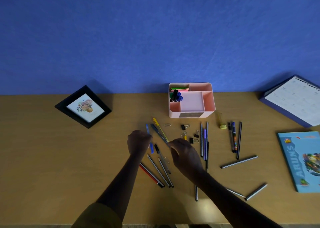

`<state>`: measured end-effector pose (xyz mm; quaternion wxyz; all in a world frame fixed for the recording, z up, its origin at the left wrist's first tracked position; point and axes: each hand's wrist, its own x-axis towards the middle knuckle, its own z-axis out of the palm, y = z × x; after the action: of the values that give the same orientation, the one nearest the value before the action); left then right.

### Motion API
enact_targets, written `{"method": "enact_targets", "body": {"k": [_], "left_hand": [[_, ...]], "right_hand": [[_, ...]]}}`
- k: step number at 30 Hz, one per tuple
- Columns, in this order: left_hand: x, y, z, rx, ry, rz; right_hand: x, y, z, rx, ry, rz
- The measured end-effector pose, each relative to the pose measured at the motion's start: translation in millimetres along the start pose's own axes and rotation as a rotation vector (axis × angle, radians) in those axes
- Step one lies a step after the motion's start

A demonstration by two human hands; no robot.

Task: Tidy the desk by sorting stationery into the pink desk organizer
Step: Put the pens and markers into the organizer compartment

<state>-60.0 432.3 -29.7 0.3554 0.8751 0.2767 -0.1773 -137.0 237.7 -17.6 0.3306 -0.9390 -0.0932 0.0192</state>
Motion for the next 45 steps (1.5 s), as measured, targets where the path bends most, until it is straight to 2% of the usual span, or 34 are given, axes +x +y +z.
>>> {"method": "enact_targets", "body": {"k": [3,6,9,12,17,20,25,30,40,43,45], "left_hand": [[-0.8,-3.6,0.3,-0.208,-0.028,-0.029],[-3.5,3.2,-0.5,-0.637,-0.178,-0.256],[-11.2,10.6,-0.1,-0.950,-0.346,-0.435],[-18.4,14.4,3.7,-1.141,-0.459,-0.515],[-22.9,22.3,10.2,-1.316,-0.561,-0.527],[-19.6,22.3,10.6,-1.233,-0.497,-0.469],[-4.9,13.0,13.2,-0.945,-0.261,-0.326],[10.8,18.4,21.4,-0.749,-0.095,-0.281],[25.7,28.9,30.3,-0.611,-0.019,-0.230],[22.8,39.4,26.4,-0.387,0.103,-0.094],[19.8,53.5,23.4,-0.352,0.169,0.055]], "right_hand": [[1.1,-4.0,0.8,0.043,-0.015,0.021],[3.6,-10.6,0.2,0.112,-0.014,0.010],[6.9,-16.8,-1.8,0.163,0.026,-0.047],[14.1,-16.1,-5.3,0.171,0.114,-0.078],[31.6,-12.7,-24.9,0.124,0.243,-0.150],[43.3,-8.8,-45.7,0.114,0.311,-0.149],[63.5,-3.6,-85.1,0.125,0.401,-0.087],[93.2,2.4,-112.1,0.071,0.461,-0.035],[124.7,8.4,-100.2,0.036,0.358,0.012],[128.9,8.8,-100.7,0.053,0.382,0.026],[130.0,11.1,-103.5,0.075,0.411,0.050]]}}
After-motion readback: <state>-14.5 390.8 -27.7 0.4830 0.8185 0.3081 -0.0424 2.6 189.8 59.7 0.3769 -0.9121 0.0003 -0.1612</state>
